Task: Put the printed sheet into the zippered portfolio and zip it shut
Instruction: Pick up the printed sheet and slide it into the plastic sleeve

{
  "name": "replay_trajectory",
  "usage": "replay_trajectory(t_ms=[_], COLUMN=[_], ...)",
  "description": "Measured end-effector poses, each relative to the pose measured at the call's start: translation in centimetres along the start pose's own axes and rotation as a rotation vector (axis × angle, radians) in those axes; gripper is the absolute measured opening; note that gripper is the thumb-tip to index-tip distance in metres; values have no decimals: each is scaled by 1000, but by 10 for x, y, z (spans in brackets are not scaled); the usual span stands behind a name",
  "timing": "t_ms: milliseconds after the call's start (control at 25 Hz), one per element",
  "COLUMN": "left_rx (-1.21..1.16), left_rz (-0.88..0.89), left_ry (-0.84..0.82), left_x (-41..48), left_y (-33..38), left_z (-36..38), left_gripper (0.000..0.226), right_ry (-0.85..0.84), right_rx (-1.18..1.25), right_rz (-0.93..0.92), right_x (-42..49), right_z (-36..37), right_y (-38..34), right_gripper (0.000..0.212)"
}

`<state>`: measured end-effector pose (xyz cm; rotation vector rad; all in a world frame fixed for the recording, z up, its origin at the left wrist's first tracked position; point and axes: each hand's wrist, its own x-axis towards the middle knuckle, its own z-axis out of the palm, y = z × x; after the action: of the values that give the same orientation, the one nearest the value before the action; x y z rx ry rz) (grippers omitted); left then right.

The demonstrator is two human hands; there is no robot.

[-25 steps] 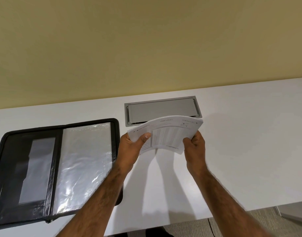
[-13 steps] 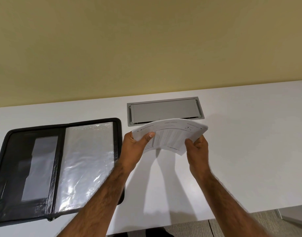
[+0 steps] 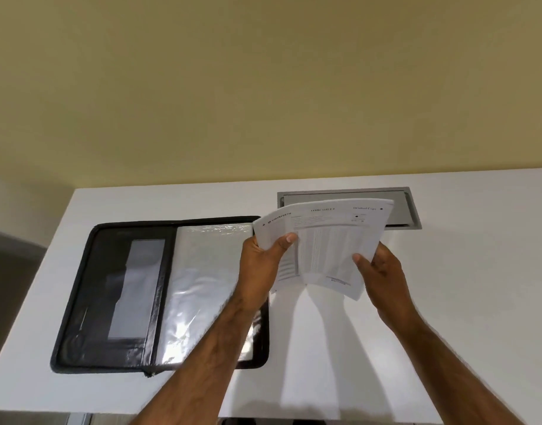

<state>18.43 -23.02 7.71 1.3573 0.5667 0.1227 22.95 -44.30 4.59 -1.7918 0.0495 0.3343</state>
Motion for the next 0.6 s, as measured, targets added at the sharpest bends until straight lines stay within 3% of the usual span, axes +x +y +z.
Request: replay_trajectory(t_ms=[120, 240, 320, 480, 600], left_rx=[6, 49, 36, -25, -40], left_rz=[32, 66, 68, 96, 147], left_ry=[72, 164, 216, 231, 245], left_x=[10, 28, 43, 82, 124], left_y=[23, 46, 61, 93, 107], left_z=[-52, -114, -150, -206, -238], left_gripper=[16, 15, 17, 26, 18], right_ry=[-205, -344, -355, -344, -265], right_rx=[-178, -370, -370, -112, -169], right_rz=[61, 11, 39, 2, -106], right_x=[19, 45, 58, 78, 97], right_z=[42, 101, 140, 208, 251], right_y=[-20, -49, -74, -117, -134], right_gripper=[24, 29, 31, 37, 32])
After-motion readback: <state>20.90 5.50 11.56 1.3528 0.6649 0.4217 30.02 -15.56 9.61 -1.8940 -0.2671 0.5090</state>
